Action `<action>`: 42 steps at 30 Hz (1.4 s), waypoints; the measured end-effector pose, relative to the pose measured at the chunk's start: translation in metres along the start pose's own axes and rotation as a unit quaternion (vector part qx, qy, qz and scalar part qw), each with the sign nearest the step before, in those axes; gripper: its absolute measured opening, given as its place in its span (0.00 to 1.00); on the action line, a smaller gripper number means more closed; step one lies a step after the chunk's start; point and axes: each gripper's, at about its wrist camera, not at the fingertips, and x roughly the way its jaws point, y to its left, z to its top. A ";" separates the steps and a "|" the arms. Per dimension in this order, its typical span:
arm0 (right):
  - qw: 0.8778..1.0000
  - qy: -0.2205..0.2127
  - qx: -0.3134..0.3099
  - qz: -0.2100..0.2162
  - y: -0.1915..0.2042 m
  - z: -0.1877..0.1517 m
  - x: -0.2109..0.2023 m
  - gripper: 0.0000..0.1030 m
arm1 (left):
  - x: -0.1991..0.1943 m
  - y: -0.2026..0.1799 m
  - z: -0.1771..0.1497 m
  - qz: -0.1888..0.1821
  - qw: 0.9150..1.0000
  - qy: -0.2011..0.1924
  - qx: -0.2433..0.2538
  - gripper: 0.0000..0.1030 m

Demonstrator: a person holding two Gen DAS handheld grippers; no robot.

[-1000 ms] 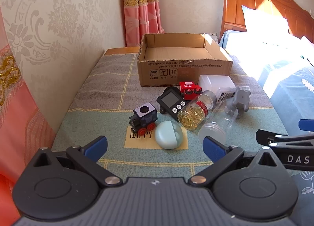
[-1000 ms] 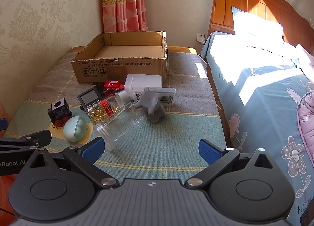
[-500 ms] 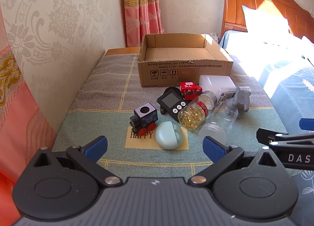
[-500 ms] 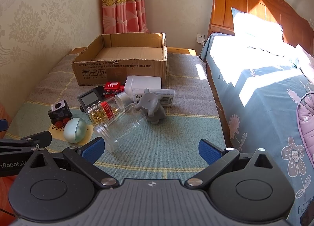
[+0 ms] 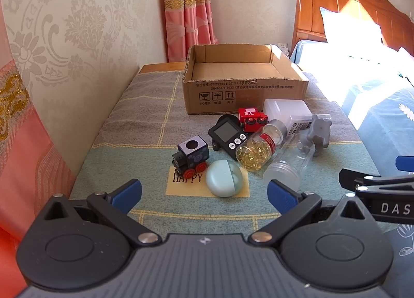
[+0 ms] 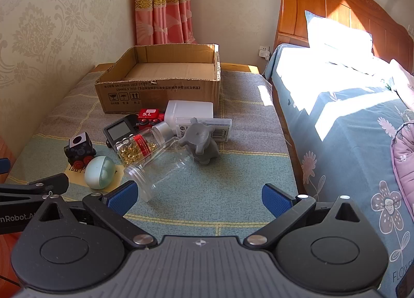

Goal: Organize rigid objects

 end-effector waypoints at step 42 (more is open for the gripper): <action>0.997 -0.013 -0.051 0.052 0.010 0.001 0.037 1.00 | 0.049 0.022 0.004 0.007 1.000 -0.006 0.000 1.00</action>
